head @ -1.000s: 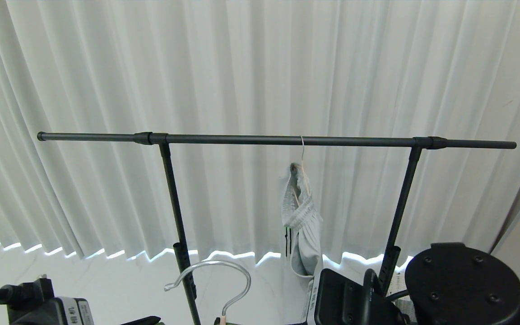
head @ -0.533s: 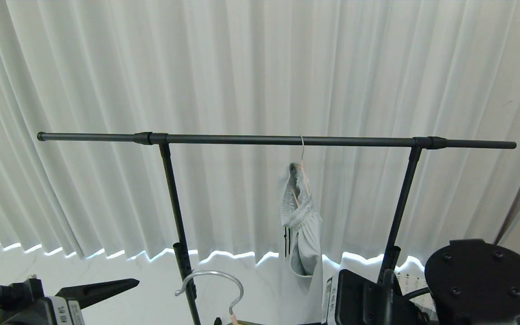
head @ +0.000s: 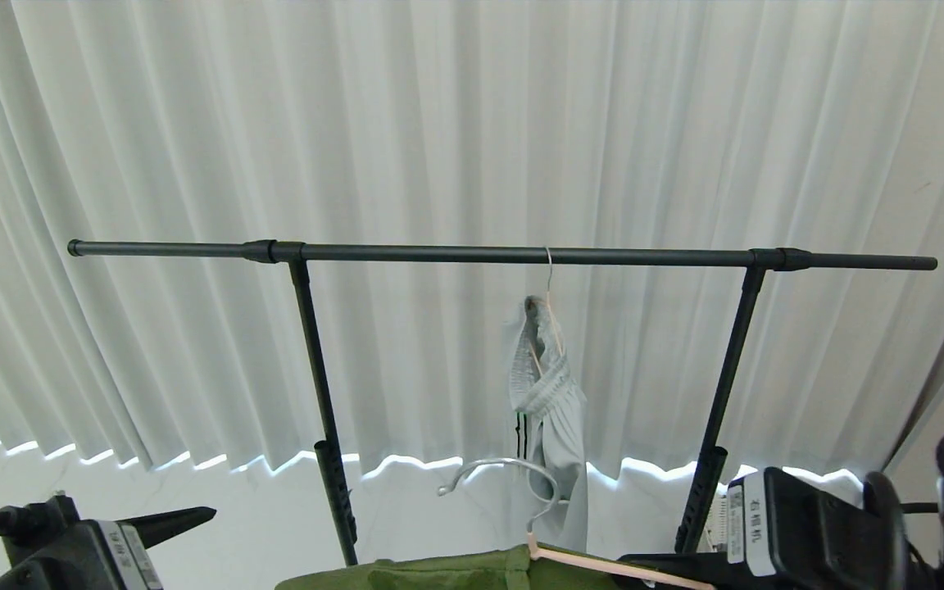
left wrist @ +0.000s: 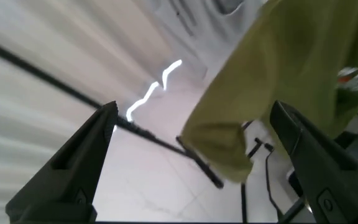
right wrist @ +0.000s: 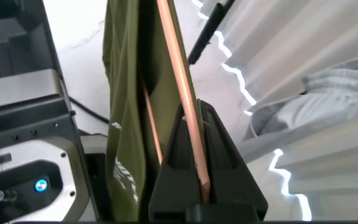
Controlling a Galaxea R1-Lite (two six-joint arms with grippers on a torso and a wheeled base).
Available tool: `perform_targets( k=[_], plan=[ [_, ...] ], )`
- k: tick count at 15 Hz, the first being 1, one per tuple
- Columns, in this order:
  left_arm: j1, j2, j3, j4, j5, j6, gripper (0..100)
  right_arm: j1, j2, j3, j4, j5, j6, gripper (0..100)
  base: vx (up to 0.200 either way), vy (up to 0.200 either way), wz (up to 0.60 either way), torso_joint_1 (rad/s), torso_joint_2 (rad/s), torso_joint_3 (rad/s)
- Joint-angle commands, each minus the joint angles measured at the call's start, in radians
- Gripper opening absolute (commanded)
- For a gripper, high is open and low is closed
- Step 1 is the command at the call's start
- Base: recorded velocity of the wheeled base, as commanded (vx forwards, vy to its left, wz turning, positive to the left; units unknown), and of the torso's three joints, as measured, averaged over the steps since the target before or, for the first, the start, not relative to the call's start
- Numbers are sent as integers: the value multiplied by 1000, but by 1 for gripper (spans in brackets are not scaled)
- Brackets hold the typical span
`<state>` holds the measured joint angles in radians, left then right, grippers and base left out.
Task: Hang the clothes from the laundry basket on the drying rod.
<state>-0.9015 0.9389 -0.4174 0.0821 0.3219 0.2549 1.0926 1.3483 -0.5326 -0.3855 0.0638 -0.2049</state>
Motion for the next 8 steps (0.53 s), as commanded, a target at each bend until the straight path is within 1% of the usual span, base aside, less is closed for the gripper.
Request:
perform_targets(
  k=[1,2,4,6,8],
  plan=[
    [62,18,55,1,-1,0,100,-2,-63,19,-1,1,-5,0,0,0,0,0,0,0],
    [73,20,80,1,-9,0,100,-2,-75,22,1,1,-5,0,0,0,0,0,0,0],
    [87,23,128,1,-50,-2,100,-2,-94,23,1,4,-10,0,0,0,0,0,0,0],
    [130,43,132,-13,-99,-3,100,3,-107,22,1,17,-19,0,0,0,0,0,0,0],
    [185,83,135,-93,-133,-3,100,4,-110,20,1,42,-37,0,0,0,0,0,0,0]
  ],
)
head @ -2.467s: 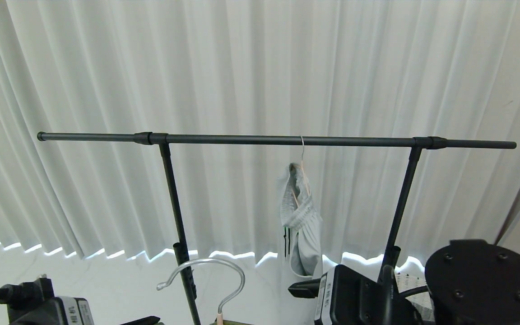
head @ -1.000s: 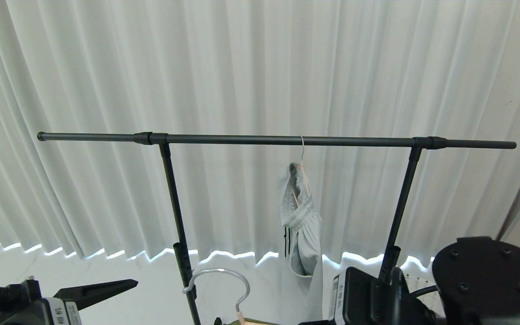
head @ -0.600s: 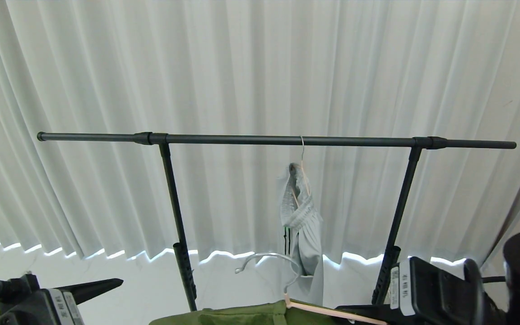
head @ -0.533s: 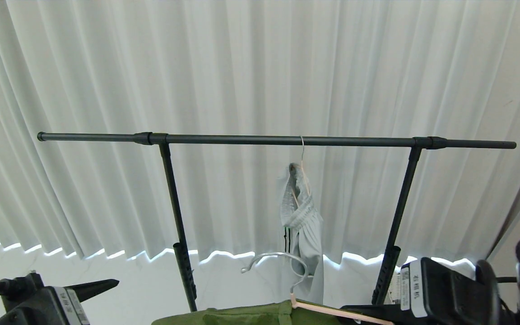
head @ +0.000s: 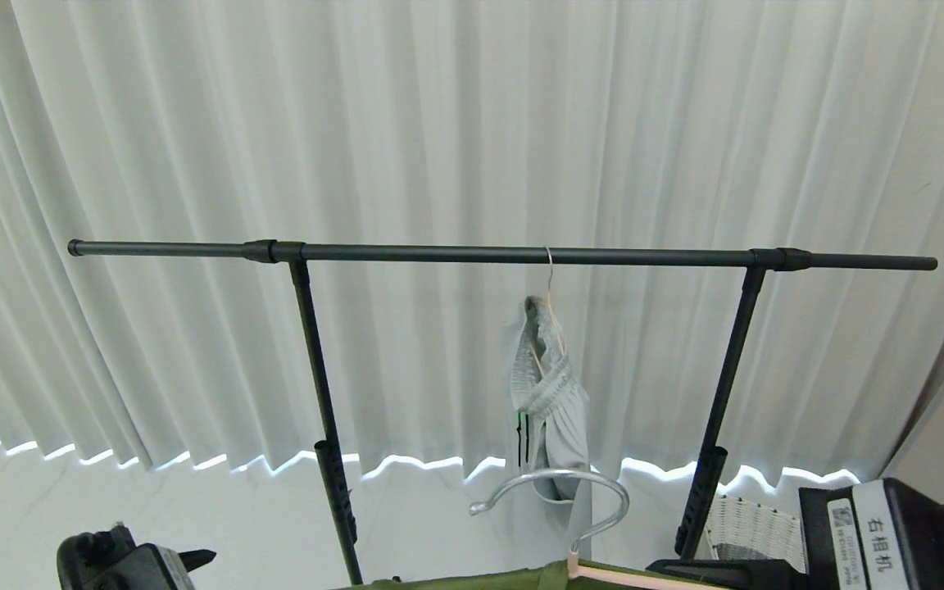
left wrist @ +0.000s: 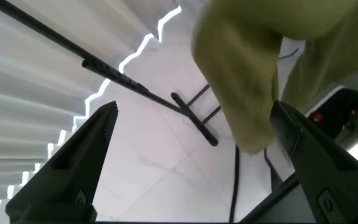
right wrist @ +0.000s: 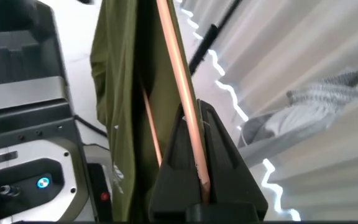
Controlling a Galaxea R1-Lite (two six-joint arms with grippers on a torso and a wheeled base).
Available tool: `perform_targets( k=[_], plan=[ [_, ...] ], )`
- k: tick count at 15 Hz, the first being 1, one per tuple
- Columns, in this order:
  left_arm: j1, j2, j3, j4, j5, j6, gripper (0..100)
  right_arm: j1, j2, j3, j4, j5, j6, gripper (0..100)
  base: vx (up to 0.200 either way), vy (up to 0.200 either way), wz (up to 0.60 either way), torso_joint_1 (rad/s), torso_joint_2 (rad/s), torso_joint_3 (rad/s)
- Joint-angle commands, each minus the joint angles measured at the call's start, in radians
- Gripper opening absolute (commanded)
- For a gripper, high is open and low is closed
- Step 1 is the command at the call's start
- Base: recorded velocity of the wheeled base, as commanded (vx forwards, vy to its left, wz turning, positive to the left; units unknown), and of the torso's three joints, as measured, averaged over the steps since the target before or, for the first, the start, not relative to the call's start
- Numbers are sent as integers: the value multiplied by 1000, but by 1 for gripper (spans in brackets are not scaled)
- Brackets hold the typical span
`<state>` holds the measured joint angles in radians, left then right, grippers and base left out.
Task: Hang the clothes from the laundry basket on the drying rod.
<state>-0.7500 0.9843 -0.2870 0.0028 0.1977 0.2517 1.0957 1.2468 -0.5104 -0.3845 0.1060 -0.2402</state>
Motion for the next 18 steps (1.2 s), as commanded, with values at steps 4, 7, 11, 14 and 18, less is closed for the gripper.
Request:
perform_targets(
  k=[4,7,11,14,18],
  plan=[
    [61,91,5,-67,-26,4,0,-4,-10,3,1,-3,-2,0,0,0,0,0,0,0],
    [184,96,5,-67,-15,6,0,-86,-73,9,116,-5,-4,0,0,0,0,0,0,0],
    [325,93,3,-69,-15,8,0,-175,-170,15,233,0,-2,0,0,0,0,0,0,0],
    [279,79,-1,-70,-18,55,0,-189,-184,18,257,1,1,0,0,0,0,0,0,0],
    [225,68,-6,-84,-21,72,0,-189,-173,13,248,0,9,0,0,0,0,0,0,0]
  ],
)
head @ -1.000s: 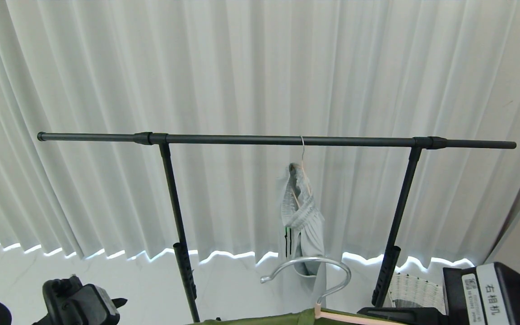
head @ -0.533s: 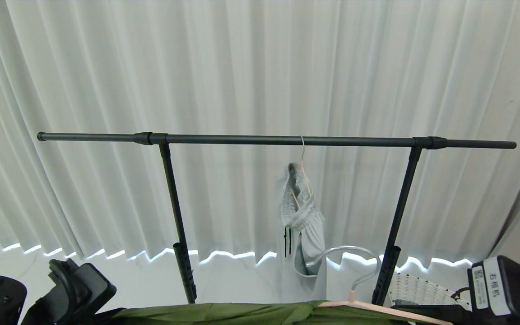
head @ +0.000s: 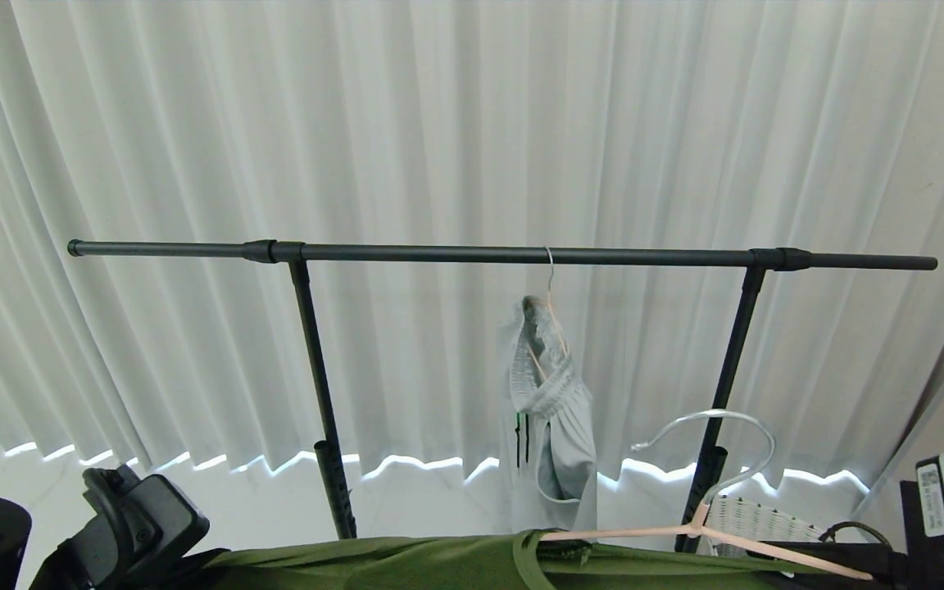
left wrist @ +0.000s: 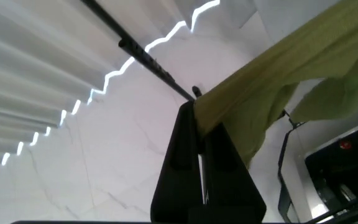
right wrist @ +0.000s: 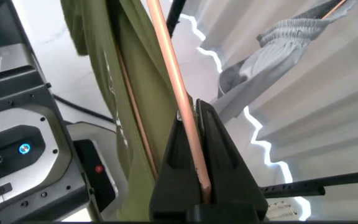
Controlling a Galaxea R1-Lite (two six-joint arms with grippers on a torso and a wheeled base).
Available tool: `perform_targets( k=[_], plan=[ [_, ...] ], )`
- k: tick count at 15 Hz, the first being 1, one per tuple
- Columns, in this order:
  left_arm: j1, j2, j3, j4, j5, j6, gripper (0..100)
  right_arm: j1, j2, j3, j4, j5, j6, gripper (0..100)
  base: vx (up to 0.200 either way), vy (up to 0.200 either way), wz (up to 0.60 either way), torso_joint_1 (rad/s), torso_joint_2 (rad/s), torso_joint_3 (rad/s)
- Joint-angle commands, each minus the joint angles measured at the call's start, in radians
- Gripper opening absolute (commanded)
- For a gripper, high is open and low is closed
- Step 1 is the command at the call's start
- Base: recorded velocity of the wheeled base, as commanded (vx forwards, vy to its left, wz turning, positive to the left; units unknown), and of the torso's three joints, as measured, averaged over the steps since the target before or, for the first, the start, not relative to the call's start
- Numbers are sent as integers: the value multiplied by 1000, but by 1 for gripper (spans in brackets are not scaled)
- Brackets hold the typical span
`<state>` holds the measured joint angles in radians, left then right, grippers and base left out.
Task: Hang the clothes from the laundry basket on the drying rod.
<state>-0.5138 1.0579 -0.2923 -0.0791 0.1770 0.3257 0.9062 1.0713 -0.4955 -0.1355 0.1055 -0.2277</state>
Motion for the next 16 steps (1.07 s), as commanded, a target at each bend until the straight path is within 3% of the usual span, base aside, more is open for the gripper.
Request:
perform_targets(
  k=[1,4,9,12,16],
  plan=[
    [-15,-10,-2,-2,-1,9,100,0,1,-5,-3,-1,16,0,0,0,0,0,0,0],
    [-15,-21,-2,-4,-1,9,100,-6,-4,-21,-3,-4,60,0,0,0,0,0,0,0],
    [-15,-78,10,-4,-5,4,100,-84,-14,-28,-1,-3,67,0,0,0,0,0,0,0],
    [-8,-85,4,-4,-4,1,100,-216,-48,-20,56,-4,67,0,0,0,0,0,0,0],
    [21,-98,7,-13,2,7,100,-383,-136,-18,251,-6,67,0,0,0,0,0,0,0]
  ],
)
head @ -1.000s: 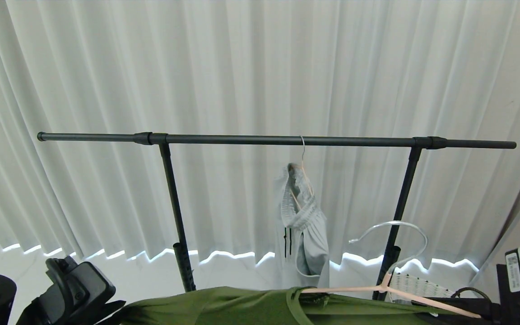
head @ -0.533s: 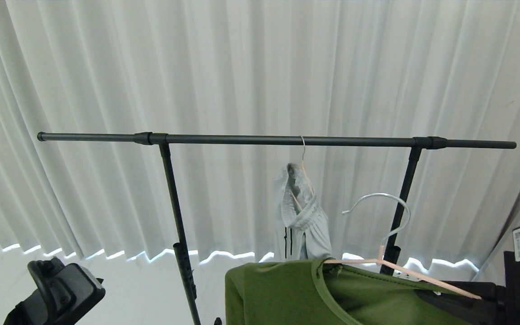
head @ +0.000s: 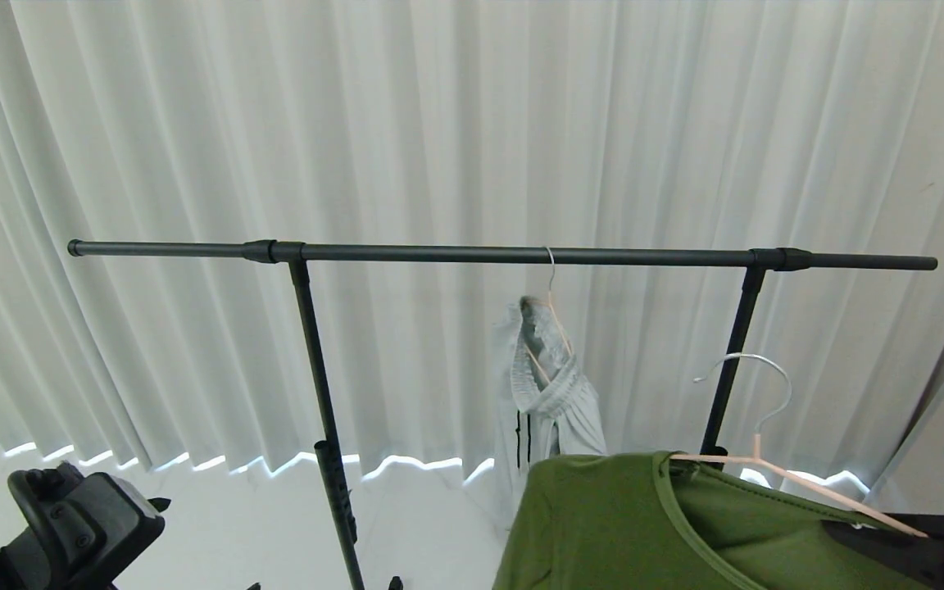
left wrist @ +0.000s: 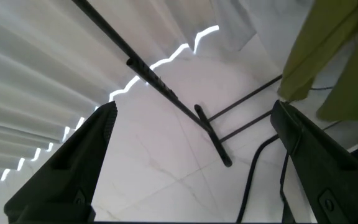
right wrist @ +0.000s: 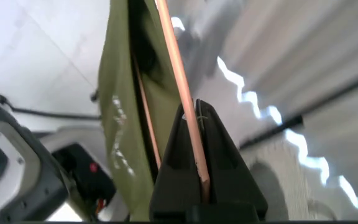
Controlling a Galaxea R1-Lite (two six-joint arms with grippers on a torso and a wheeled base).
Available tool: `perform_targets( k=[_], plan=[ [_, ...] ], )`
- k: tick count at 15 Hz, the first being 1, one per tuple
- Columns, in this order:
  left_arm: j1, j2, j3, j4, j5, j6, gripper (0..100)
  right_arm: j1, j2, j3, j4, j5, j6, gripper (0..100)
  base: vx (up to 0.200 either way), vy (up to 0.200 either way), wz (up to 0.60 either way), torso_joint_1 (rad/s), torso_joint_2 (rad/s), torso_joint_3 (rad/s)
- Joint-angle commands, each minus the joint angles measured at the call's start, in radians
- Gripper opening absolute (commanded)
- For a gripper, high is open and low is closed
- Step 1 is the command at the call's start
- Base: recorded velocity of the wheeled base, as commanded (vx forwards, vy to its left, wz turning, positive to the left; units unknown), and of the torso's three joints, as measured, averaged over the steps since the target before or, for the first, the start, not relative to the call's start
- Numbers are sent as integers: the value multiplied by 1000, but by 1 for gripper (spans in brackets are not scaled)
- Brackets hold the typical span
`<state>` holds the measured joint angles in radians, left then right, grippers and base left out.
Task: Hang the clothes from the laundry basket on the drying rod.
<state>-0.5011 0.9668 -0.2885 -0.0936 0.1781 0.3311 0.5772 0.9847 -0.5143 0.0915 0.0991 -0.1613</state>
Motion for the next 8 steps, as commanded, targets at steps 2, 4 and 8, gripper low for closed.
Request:
perform_targets(
  k=[2,4,8],
  plan=[
    [38,-3,6,-28,1,3,100,-142,-95,3,114,-1,-1,0,0,0,0,0,0,0],
    [59,0,8,-28,1,3,100,-229,-129,19,169,-3,-1,0,0,0,0,0,0,0],
    [61,3,14,-28,1,5,100,-323,-141,57,188,-79,-4,0,0,0,0,0,0,0]
  ],
)
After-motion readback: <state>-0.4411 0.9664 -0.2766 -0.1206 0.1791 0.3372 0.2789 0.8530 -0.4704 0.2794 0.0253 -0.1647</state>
